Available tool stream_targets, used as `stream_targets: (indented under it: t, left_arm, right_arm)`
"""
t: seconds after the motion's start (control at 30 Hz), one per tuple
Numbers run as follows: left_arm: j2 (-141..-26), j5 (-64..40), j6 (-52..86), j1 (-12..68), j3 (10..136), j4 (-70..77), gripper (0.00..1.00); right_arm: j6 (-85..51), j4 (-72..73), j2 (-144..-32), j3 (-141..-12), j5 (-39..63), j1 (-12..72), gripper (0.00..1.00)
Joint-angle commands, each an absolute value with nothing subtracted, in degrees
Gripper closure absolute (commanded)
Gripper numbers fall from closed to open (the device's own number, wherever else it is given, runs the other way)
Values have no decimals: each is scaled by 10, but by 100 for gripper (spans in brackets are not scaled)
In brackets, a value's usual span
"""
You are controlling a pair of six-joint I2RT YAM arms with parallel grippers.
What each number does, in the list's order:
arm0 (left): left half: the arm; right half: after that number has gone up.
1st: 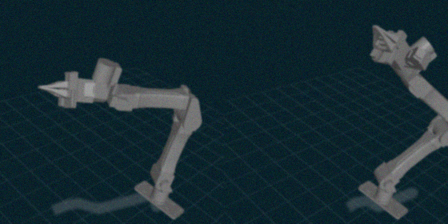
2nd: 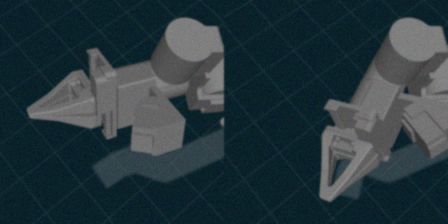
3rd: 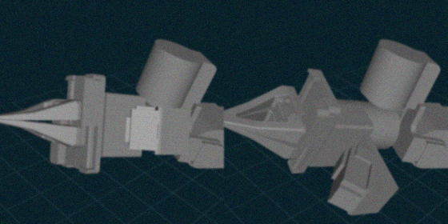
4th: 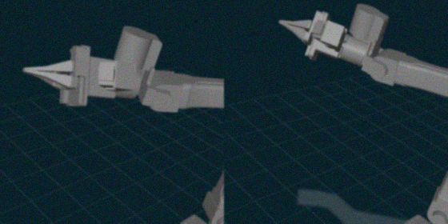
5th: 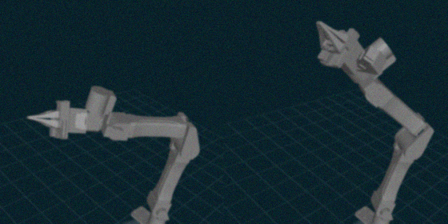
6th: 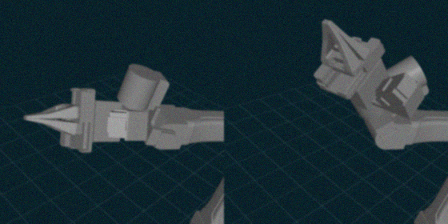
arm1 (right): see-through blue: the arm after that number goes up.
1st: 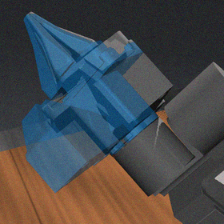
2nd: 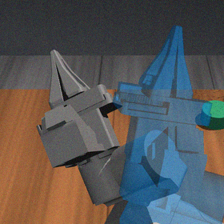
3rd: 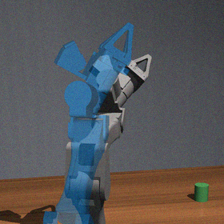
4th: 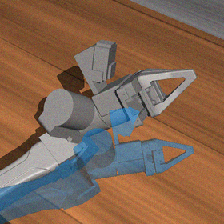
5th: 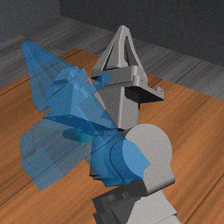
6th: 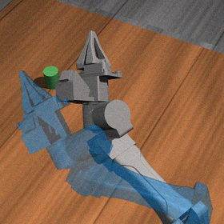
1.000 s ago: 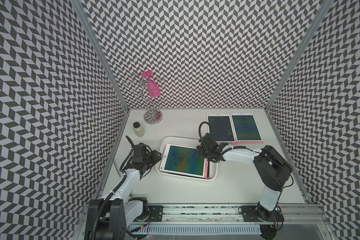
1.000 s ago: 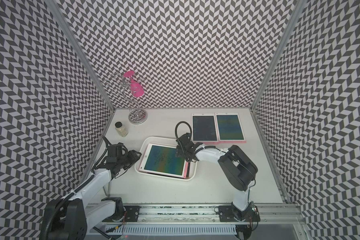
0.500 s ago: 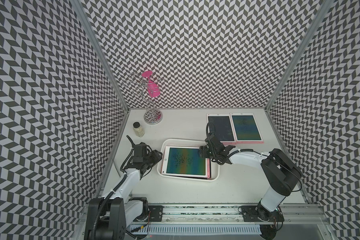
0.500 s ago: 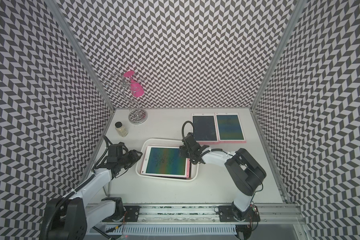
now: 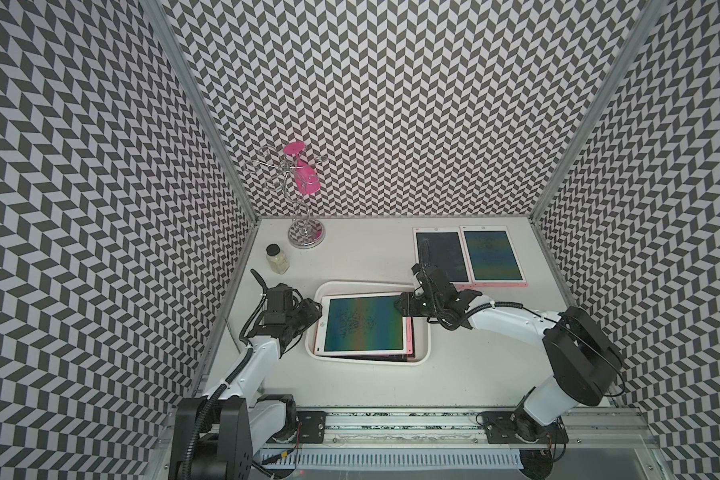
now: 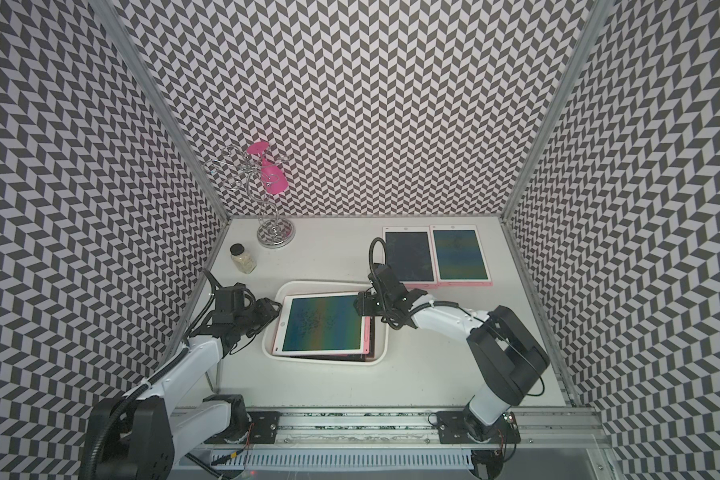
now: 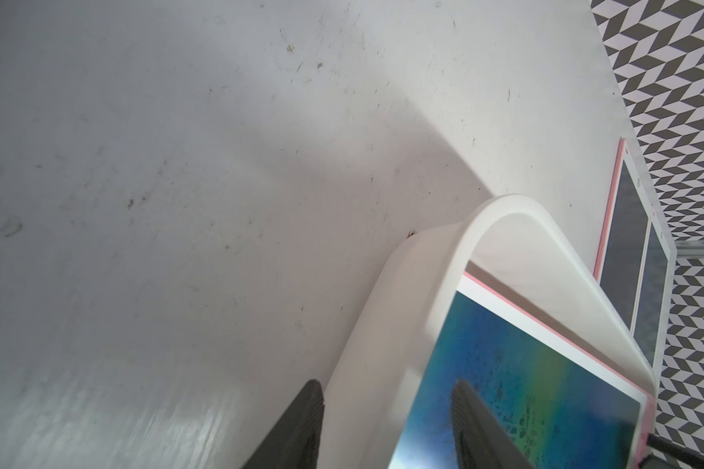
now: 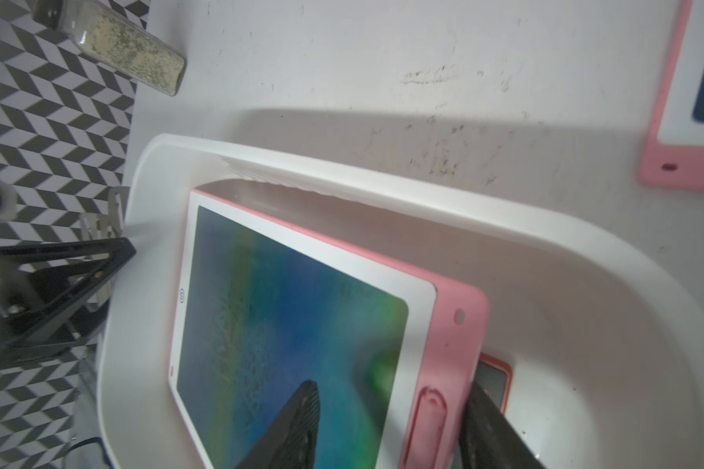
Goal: Take out the writing tablet from the storage box
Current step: Pick up the writing tablet from the storage box.
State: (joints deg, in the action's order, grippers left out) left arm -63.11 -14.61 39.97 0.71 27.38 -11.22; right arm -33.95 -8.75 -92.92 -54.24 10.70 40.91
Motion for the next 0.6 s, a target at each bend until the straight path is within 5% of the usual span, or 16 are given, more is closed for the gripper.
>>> stream_targets:
  t: [0.0,0.57]
  left_arm:
    - [-622,-145,403,9,298,-114,48]
    - [-644,-148,418,34,313,-96,48]
  right_arm:
    - [-340,-60,-921,-536,170,408,50]
    - [-357,44,-897,-475,323,363,64]
